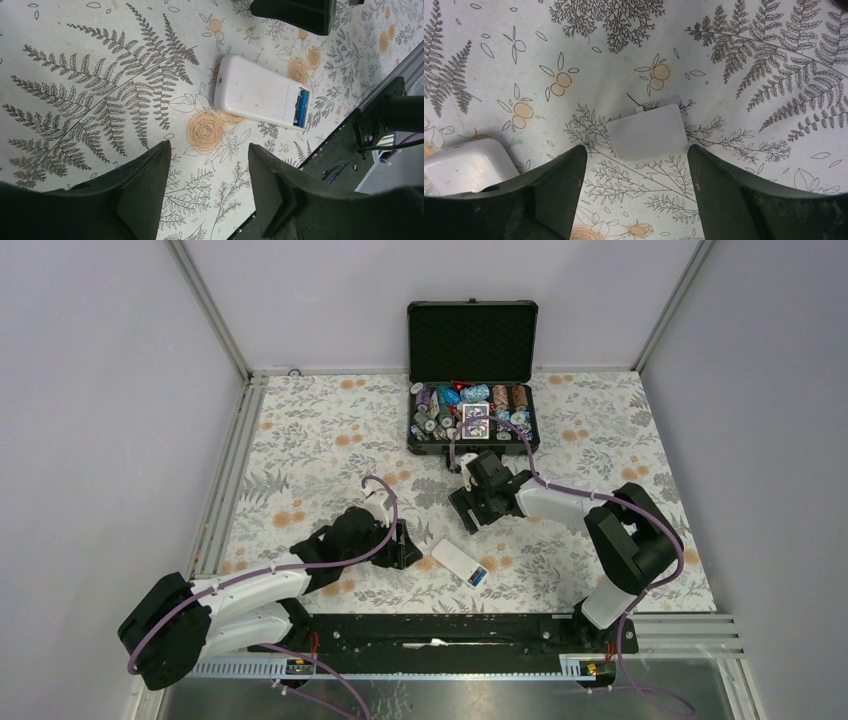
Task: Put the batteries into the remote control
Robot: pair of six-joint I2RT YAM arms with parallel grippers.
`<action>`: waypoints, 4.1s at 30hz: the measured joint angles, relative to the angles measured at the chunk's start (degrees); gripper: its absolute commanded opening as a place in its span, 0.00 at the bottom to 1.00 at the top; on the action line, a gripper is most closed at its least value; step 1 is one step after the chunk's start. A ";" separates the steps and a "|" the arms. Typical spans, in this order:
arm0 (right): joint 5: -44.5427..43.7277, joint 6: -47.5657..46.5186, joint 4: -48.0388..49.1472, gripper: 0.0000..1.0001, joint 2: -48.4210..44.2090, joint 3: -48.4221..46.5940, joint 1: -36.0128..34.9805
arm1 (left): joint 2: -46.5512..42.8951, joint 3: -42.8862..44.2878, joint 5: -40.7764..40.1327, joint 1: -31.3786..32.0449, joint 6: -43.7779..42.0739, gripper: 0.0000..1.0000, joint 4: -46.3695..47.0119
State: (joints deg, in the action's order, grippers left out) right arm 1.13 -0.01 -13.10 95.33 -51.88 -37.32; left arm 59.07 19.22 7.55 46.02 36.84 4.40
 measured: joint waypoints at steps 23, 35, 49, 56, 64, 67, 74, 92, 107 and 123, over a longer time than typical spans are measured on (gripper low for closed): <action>1.97 -3.37 -1.97 0.82 2.78 -3.61 -0.55 | 0.83 0.00 0.81 -0.28 0.00 0.61 0.09; 2.99 -2.01 -2.47 0.77 2.97 -3.98 -0.55 | 1.09 0.00 0.85 -0.28 0.00 0.62 0.09; 0.87 -1.62 -4.35 0.70 2.93 -4.20 -3.02 | 1.86 0.00 1.07 -0.28 0.02 0.61 0.24; -0.42 -1.42 -5.05 0.68 3.43 -4.79 -3.23 | 1.86 0.00 1.07 -0.28 0.02 0.61 0.24; -1.57 0.39 -5.88 0.62 4.17 -5.75 -3.43 | 1.88 0.00 1.07 -0.28 0.02 0.61 0.24; -2.23 0.74 -6.27 0.59 4.52 -6.14 -3.43 | 1.88 0.00 1.07 -0.28 0.02 0.61 0.24; -3.30 1.53 -6.97 0.49 5.03 -6.82 -3.74 | 1.88 0.00 1.07 -0.28 0.02 0.61 0.24; -5.11 2.21 -22.03 0.42 -7.56 -6.49 -7.72 | 1.73 0.00 1.27 -0.31 0.02 0.62 0.26; -3.45 1.38 -34.71 0.39 -9.44 -7.15 -14.58 | -2.29 -1.29 0.94 -1.05 0.02 0.62 -0.33; -2.38 2.95 -38.45 0.37 -1.79 -9.99 -19.80 | -6.10 -2.03 -0.70 -1.49 0.02 0.62 -1.86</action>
State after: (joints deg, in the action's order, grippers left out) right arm -1.26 2.94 -51.55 93.54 -61.87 -57.12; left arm 52.97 17.19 6.85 44.53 36.86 2.55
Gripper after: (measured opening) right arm 0.569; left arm 0.615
